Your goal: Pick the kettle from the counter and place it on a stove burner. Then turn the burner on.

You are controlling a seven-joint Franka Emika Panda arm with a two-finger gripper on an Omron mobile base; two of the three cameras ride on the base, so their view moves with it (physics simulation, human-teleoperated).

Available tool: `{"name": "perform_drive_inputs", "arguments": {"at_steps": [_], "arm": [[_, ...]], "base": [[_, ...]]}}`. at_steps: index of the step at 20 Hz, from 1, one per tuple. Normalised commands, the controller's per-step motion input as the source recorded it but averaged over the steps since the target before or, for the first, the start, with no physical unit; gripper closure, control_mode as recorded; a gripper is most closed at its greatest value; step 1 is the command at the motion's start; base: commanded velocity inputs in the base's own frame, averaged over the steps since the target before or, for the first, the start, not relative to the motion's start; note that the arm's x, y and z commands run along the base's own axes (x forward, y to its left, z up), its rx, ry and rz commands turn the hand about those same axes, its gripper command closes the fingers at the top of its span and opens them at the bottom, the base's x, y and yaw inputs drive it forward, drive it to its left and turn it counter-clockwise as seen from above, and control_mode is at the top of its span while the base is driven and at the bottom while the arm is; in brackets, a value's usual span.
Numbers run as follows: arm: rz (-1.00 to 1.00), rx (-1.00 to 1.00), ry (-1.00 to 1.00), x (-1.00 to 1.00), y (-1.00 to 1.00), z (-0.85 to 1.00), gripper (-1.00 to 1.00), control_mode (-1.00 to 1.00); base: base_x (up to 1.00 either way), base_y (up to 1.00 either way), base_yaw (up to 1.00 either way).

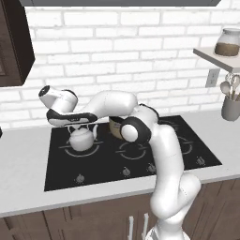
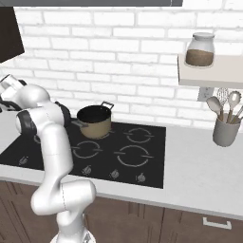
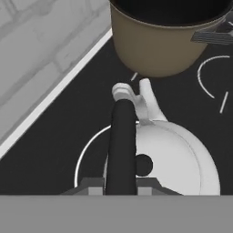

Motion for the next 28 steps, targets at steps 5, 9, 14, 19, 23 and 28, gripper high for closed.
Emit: {"name": "perform_drive_inputs", "arguments": {"at_steps": [5,9,14,19,23,28], "arm": [[0.0,0.0,0.0,0.11,0.0,-0.17,1.0,-1.0],[0.0,0.0,0.0,-0.08,0.0,-0.48,1.0,-1.0],[0.0,0.02,0.0,0.0,0.0,-0.24,-1.0,-1.0],[0.0,0.01,-0.03,-0.16,-0.04,0.04,-1.0,-1.0],[0.0,0.04,-0.17,-0.44,-0.17,0.29,-1.0,-1.0],[0.0,0.04,-0.18,-0.31,-0.05,0.64,-1.0,-1.0]], "base": [[0.0,0.0,0.0],[0.0,0.0,0.0],[0.0,0.0,0.0],[0.0,0.0,0.0],[0.0,0.0,0.0],[0.0,0.0,0.0]]}}
